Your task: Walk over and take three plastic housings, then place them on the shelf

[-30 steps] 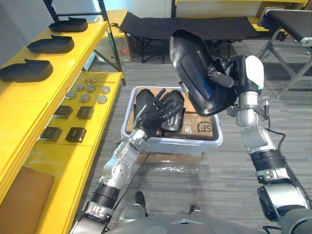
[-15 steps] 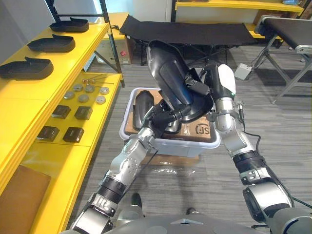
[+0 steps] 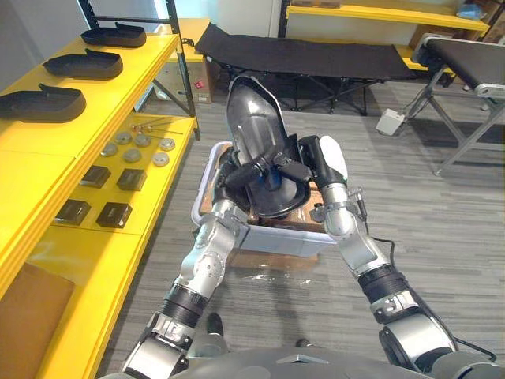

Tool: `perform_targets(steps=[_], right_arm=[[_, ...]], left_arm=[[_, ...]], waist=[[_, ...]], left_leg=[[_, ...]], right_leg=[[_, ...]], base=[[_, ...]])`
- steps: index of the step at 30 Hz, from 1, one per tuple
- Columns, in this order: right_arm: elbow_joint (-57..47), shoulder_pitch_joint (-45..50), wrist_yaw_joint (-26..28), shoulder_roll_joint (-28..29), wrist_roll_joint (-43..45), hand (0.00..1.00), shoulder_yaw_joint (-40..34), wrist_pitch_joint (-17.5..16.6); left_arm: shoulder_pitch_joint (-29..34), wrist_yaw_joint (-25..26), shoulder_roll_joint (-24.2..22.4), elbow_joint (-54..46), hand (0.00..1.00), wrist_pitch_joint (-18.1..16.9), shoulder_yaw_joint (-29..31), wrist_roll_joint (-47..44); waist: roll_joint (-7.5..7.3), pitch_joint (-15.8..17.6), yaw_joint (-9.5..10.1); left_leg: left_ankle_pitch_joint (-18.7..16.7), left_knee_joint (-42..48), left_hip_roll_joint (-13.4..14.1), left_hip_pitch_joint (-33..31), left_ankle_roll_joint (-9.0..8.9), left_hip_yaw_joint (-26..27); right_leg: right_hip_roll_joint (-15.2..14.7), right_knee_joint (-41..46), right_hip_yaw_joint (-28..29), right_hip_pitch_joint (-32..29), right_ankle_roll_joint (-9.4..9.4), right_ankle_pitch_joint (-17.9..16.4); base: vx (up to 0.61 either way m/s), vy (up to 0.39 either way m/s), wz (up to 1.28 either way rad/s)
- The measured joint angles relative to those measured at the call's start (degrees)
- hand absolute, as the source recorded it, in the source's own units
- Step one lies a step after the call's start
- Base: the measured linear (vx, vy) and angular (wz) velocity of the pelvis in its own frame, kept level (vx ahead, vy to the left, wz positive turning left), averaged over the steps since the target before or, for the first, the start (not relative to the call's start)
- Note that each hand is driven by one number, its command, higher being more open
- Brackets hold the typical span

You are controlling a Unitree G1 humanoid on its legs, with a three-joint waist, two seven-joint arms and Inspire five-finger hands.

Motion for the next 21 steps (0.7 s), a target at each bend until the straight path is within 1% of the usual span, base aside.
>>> perform_targets(steps=[2,4,6,8,11,13,15,17,21], right_arm=[[0.0,0.9,0.0,0.8,0.3,0.00,0.2,0.0],[0.0,2.2,-0.1,1.7,1.8,0.00,0.8,0.0],[-0.1,2.4,-0.4,2.4,2.3,0.00,1.5,0.0],[-0.9,2.8,-0.4,3.1,2.3,0.00,2.5,-0.4],[-2.0,4.5,-0.4,3.2,2.3,0.00,3.4,-1.5],[-2.0,4.6,-0.4,3.2,2.3,0.00,3.8,-1.6],[-2.0,4.9,-0.5,2.9,2.4,0.00,3.6,-1.6],[-2.0,5.0,-0.6,2.6,3.4,0.00,3.1,-1.6],[-2.0,5.2,-1.1,2.1,3.6,0.00,1.8,-1.6]], left_arm=[[0.0,0.3,-0.7,-1.8,0.00,-1.7,1.1,-1.4],[0.0,0.8,-1.4,-3.7,0.00,-4.3,1.7,-1.7],[0.0,1.8,-1.6,-4.0,0.00,-5.0,2.2,-2.1],[0.0,3.4,-3.1,-3.9,0.00,-5.7,4.4,-3.7],[0.0,3.8,-3.3,-4.0,0.00,-6.4,5.5,-3.4],[0.0,3.3,-3.2,-3.9,0.00,-5.6,5.8,-3.3],[0.0,-0.1,-2.8,-3.6,0.00,-3.0,6.1,-2.9],[0.0,-4.3,-2.2,-2.6,0.00,-0.7,6.0,-0.3],[-0.2,-5.8,-1.2,-1.6,0.00,0.2,4.7,1.4]], waist=[[0.00,0.0,-0.10],[0.01,0.0,-0.13],[0.01,0.0,-0.31],[0.01,0.0,-1.11],[0.01,0.0,-1.23],[0.01,0.0,-1.26],[0.00,0.0,-1.03],[-0.01,0.0,-1.07],[-0.01,0.0,-1.41]], left_leg=[[-0.1,0.0,0.0,0.0,-0.07,0.0],[-0.1,0.0,0.0,0.0,-0.20,0.0],[-0.2,0.0,0.0,0.0,-0.21,0.0],[-0.2,0.0,0.0,0.0,-0.21,0.1],[-0.1,0.0,0.0,0.0,-0.19,0.1],[-0.3,0.0,0.3,0.1,-0.44,0.1],[-0.3,0.0,0.4,0.1,-0.44,0.1],[-0.3,0.0,0.5,0.1,-0.45,0.1],[-0.4,0.0,0.6,0.1,-0.49,0.2]], right_leg=[[0.0,0.0,0.0,0.0,-0.20,-0.2],[0.0,0.0,0.0,0.0,-0.51,-0.4],[0.0,0.0,0.0,-0.1,-0.52,-0.4],[-0.1,0.0,0.0,-0.1,-0.52,-0.4],[-0.1,0.0,0.0,-0.1,-0.52,-0.4],[-0.1,-0.1,0.2,0.0,-0.51,-0.3],[-0.1,-0.1,0.2,0.0,-0.49,-0.3],[0.0,-0.2,0.4,0.0,-0.41,-0.2],[0.2,-0.2,0.9,0.1,-0.29,-0.1]], base=[[0.00,0.000,0.00],[0.00,0.000,0.00],[0.00,0.000,0.00],[0.00,0.000,0.00],[0.00,0.000,0.00],[0.00,0.000,0.00],[0.00,0.000,0.00],[0.00,0.000,-0.03],[0.00,0.000,-0.05]])
